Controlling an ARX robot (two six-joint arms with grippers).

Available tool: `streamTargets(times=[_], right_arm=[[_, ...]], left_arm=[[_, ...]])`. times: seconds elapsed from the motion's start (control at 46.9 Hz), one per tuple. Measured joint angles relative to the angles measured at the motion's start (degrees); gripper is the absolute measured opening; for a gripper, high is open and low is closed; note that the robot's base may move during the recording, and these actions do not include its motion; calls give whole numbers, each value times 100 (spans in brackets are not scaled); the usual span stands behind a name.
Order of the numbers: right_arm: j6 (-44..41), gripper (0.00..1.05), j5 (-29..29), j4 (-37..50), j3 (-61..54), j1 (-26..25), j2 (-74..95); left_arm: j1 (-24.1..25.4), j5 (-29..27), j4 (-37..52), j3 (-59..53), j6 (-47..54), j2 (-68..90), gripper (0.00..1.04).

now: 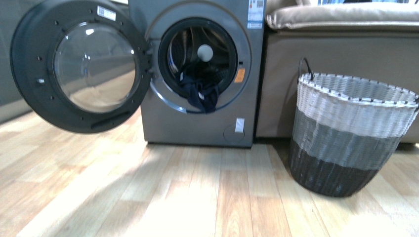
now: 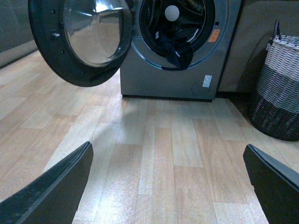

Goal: Collect clothes from washing machine

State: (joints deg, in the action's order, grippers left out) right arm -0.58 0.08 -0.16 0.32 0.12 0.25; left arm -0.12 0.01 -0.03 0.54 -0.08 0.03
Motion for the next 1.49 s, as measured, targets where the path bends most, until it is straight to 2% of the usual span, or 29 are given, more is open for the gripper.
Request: streamTargets(times=[1.494], right_arm=[[0,97,0,0,0,0,0]], left_arm=[[0,0,0,0,-2,2,98]])
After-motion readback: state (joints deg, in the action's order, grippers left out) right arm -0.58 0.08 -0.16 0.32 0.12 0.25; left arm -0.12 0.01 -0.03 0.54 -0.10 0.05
